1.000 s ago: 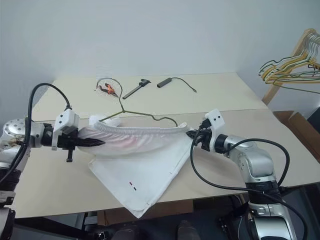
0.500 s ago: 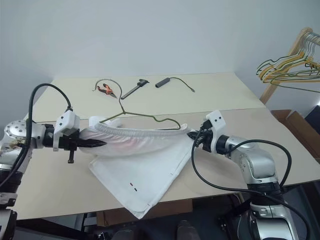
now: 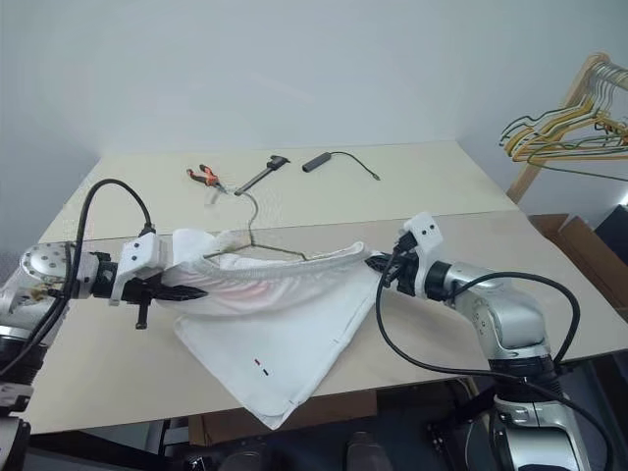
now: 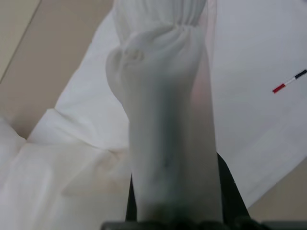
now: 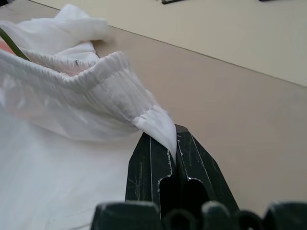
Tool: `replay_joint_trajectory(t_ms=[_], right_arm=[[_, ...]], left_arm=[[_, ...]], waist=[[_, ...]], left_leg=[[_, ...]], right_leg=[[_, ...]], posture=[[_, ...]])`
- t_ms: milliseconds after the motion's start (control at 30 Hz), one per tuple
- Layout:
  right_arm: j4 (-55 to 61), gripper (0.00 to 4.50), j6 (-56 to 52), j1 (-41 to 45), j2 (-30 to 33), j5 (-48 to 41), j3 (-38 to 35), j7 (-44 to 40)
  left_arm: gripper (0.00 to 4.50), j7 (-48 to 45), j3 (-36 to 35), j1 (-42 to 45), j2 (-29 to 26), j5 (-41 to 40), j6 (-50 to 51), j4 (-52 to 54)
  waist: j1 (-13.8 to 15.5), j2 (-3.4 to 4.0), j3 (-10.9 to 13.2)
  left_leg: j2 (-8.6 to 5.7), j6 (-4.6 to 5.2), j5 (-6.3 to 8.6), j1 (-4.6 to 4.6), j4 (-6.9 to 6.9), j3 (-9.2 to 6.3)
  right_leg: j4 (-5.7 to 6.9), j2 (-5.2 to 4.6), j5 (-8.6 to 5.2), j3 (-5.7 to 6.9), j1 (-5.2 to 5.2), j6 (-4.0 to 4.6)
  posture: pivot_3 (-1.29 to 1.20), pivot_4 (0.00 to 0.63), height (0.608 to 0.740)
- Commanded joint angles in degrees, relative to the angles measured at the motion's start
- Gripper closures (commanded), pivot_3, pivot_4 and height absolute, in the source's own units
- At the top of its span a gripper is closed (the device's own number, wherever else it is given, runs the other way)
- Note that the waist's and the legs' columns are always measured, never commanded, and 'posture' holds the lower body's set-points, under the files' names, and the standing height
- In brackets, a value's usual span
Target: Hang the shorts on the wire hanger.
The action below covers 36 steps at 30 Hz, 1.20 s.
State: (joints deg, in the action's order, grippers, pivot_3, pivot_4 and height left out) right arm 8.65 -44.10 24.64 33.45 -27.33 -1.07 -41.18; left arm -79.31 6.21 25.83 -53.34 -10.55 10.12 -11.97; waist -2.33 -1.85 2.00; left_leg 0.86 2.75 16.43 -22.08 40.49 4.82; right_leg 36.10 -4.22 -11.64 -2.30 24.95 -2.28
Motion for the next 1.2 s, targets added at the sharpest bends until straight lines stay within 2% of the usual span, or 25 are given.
replay_joint_trajectory(t_ms=[33, 133, 233, 533, 567, 700, 867, 1033, 1200], right_arm=[[3.12, 4.47, 1.94, 2.04, 1.55, -0.72, -3.11, -0.47], [4.90, 4.47, 2.77, 1.70, 1.73, -0.41, -2.04, -1.42], [6.61, 3.76, 4.38, 0.06, 3.01, 0.20, -0.85, -3.88], [6.81, 0.51, 5.73, -0.48, 5.54, 1.61, -0.36, -5.64], [6.56, 0.25, 5.69, 0.08, 5.79, 1.69, -0.23, -5.97], [5.23, 0.25, 5.05, 3.60, 7.99, 3.21, 2.63, -8.87], [-0.04, 0.25, 6.31, 10.19, 10.52, 8.43, 9.83, -12.96], [-0.56, 0.25, 4.82, 16.32, 7.34, 5.38, 8.41, -14.29], [0.30, 0.25, 2.17, 22.24, -0.40, 5.17, 13.64, -12.76]], left_arm=[[4.50, 0.57, 1.10, 0.85, -1.39, 3.08, -0.80, 0.04], [4.50, 1.47, 1.80, 2.29, -0.02, 3.64, -1.09, -0.41], [4.50, 2.93, 1.51, 4.00, 2.01, 3.17, -0.98, -0.94], [4.50, 3.68, 1.20, 6.73, 5.20, 2.78, -0.77, -1.11], [4.50, 3.57, 1.34, 6.73, 5.40, 2.72, -0.72, -0.88], [4.50, 2.87, 1.63, 6.96, 5.73, 2.96, -0.94, -0.73], [4.50, 2.31, 2.12, 7.77, 5.72, 3.57, -1.34, -0.95], [4.50, 2.47, 2.68, 7.47, 5.02, 5.04, -1.87, -0.33], [4.50, 2.87, 2.66, 7.20, 5.14, 5.56, -1.74, 0.31]], waist=[[0.00, 0.00, 0.00], [0.09, 0.00, 0.00], [0.39, 0.00, 0.00], [-0.09, -0.01, 0.00], [-0.15, -0.01, 0.00], [-0.31, -0.01, 0.00], [-0.31, -0.01, 0.00], [-0.18, 0.00, 0.00], [-0.45, 0.01, -0.01]], left_leg=[[0.00, 0.00, 0.00, 0.00, 0.00, 0.00], [0.00, 0.00, 0.00, -0.02, 0.00, 0.00], [-0.02, 0.00, 0.00, -0.02, 0.00, -0.01], [-0.04, 0.00, 0.00, 0.01, 0.00, 0.02], [-0.04, 0.00, 0.00, 0.01, 0.00, 0.02], [-0.03, 0.00, 0.00, 0.01, 0.00, 0.03], [-0.02, 0.00, 0.00, 0.04, 0.00, 0.05], [-0.03, 0.00, 0.00, -0.03, 0.00, 0.05], [0.00, 0.00, 0.00, -0.01, 0.00, 0.04]], right_leg=[[0.00, 0.00, 0.00, 0.00, 0.00, 0.00], [-0.01, 0.00, 0.00, 0.01, 0.00, 0.00], [-0.01, -0.04, 0.00, 0.02, 0.00, -0.01], [-0.01, 0.00, 0.00, -0.01, -0.01, -0.01], [-0.01, 0.00, 0.00, -0.01, -0.01, -0.01], [-0.01, 0.01, 0.00, -0.03, 0.00, -0.01], [-0.02, 0.02, 0.00, -0.02, -0.01, -0.01], [0.00, -0.02, 0.00, -0.03, 0.06, -0.01], [0.05, 0.03, 0.01, -0.01, 0.06, 0.01]], posture=[[-0.01, 0.000, 0.740], [-0.01, 0.000, 0.740], [-0.02, 0.000, 0.740], [-0.02, 0.000, 0.740], [-0.02, 0.000, 0.740], [-0.03, 0.000, 0.740], [-0.03, 0.000, 0.740], [-0.02, 0.000, 0.740], [-0.03, 0.000, 0.740]])
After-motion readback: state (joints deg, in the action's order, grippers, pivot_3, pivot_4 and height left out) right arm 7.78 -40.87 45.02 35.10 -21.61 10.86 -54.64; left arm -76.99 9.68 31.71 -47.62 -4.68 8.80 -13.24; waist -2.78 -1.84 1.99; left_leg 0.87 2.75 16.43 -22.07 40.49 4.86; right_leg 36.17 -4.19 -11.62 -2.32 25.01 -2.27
